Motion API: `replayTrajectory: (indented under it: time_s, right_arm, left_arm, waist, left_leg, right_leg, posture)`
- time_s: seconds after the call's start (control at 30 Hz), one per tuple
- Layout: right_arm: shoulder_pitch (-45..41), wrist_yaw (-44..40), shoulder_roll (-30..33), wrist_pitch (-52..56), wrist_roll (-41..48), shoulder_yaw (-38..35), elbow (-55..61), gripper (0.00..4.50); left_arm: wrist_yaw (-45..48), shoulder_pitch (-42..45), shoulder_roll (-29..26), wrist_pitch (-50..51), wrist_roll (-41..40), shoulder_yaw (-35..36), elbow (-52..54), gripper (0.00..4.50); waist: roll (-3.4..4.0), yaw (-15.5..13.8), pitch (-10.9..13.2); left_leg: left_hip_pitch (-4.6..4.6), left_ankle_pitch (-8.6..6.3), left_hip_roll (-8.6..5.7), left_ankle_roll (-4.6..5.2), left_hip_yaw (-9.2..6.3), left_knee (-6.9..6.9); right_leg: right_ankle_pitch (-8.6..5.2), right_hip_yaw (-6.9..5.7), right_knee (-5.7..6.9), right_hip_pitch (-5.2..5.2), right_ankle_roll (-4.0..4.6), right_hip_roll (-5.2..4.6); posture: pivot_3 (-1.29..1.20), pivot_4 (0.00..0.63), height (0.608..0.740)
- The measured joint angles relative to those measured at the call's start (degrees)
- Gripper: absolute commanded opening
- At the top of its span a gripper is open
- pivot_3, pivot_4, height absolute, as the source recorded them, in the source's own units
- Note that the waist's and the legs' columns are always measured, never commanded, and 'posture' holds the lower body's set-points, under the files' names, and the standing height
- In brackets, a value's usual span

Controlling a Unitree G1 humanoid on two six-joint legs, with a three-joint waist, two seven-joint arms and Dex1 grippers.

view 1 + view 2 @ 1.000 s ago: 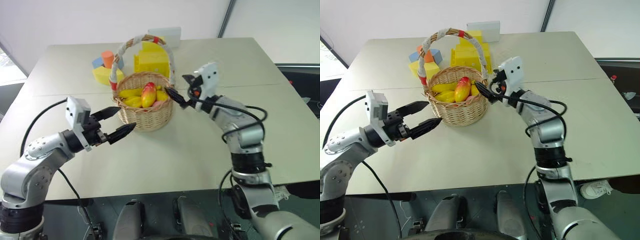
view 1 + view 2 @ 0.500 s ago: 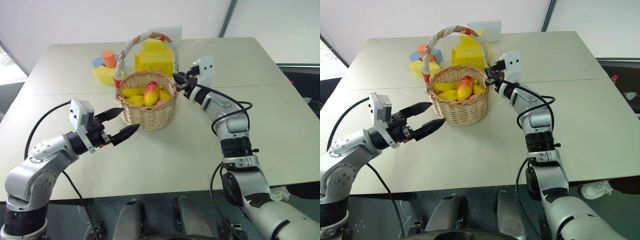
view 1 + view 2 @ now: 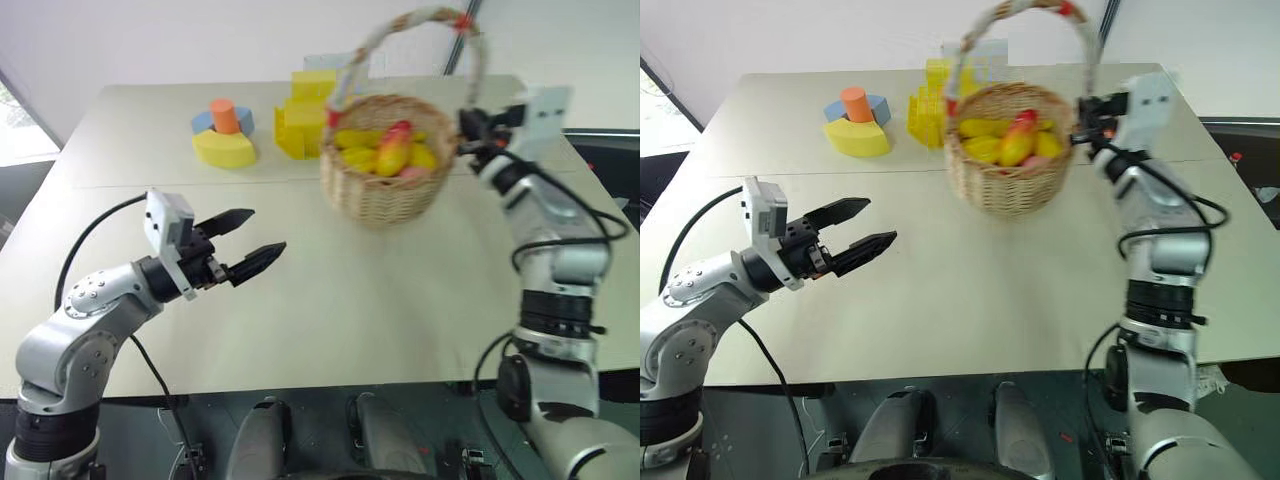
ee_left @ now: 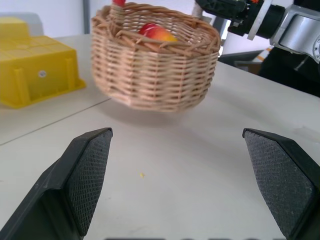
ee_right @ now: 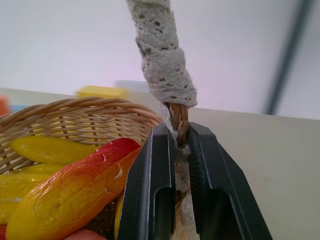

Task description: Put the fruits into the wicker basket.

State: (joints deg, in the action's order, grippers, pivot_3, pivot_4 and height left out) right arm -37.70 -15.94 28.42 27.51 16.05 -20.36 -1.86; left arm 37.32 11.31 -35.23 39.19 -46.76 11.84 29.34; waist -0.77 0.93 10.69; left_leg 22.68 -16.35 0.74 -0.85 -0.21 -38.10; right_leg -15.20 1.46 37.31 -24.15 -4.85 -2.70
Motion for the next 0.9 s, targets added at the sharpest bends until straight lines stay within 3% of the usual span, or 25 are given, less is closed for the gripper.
replayTrajectory:
  time_s: [0.27, 0.3, 0.37, 0.57, 0.77, 0.9]
  right_arm:
    - [0.93, 5.39, 5.03, -5.58, -2.58, -6.36, -13.48, 0.05]
    - [1.26, 5.41, 5.07, -6.35, -2.59, -6.5, -14.62, 0.73]
    - [1.87, 5.54, 5.06, -6.8, -2.41, -6.75, -15.42, 1.31]
    - [4.23, 5.57, 5.21, -6.93, -2.16, -7.12, -12.98, 4.42]
    - [12.71, 1.14, 8.19, -7.68, -0.99, -7.55, -4.78, 4.42]
    - [25.16, -12.28, 12.45, -9.15, 3.86, -8.14, 4.47, 4.42]
  left_arm:
    - [0.25, 2.94, 1.14, -0.99, 1.23, -2.12, -2.3, 4.5]
    - [0.25, 2.93, 1.14, -1.15, 1.36, -2.12, -2.31, 4.5]
    - [0.23, 2.92, 1.14, -1.34, 1.91, -2.12, -2.37, 4.5]
    - [-0.39, 1.77, 1.48, -1.4, 2.43, -1.95, -2.4, 4.5]
    - [-4.03, -2.12, 1.35, -1.65, 5.14, 0.57, -3.77, 4.5]
    - [-4.94, -9.9, -0.67, -4.33, 9.41, 5.65, -7.7, 4.5]
  waist:
    - [0.04, 0.6, 0.02]
    - [0.04, 0.62, 0.02]
    - [0.05, 0.54, 0.03]
    - [0.07, 0.09, 0.03]
    - [0.08, -0.15, 0.02]
    - [0.08, 0.16, 0.02]
  left_leg:
    - [-0.13, 0.0, 0.04, 0.01, 0.16, 0.03]
    - [-0.13, 0.0, 0.05, 0.01, 0.16, 0.03]
    - [-0.13, 0.0, 0.09, 0.01, 0.16, 0.04]
    - [-0.12, 0.0, 0.1, 0.0, 0.16, 0.03]
    - [-0.11, 0.0, 0.09, 0.01, 0.12, 0.03]
    - [-0.19, -0.02, 0.15, 0.05, 0.13, 0.05]
  right_leg:
    - [0.0, 0.15, 0.04, 0.0, 0.0, 0.18]
    - [0.0, 0.15, 0.04, 0.0, 0.0, 0.18]
    - [0.0, 0.16, 0.04, 0.0, 0.0, 0.16]
    - [0.0, 0.18, 0.04, 0.01, -0.01, 0.13]
    - [0.0, 0.17, 0.02, 0.03, -0.01, 0.11]
    - [-0.01, 0.16, -0.01, 0.09, -0.02, 0.14]
  posture:
    - [0.0, 0.15, 0.74]
    - [0.0, 0.15, 0.74]
    - [0.0, 0.15, 0.74]
    - [0.0, 0.15, 0.74]
    - [0.0, 0.15, 0.74]
    - [0.0, 0.15, 0.74]
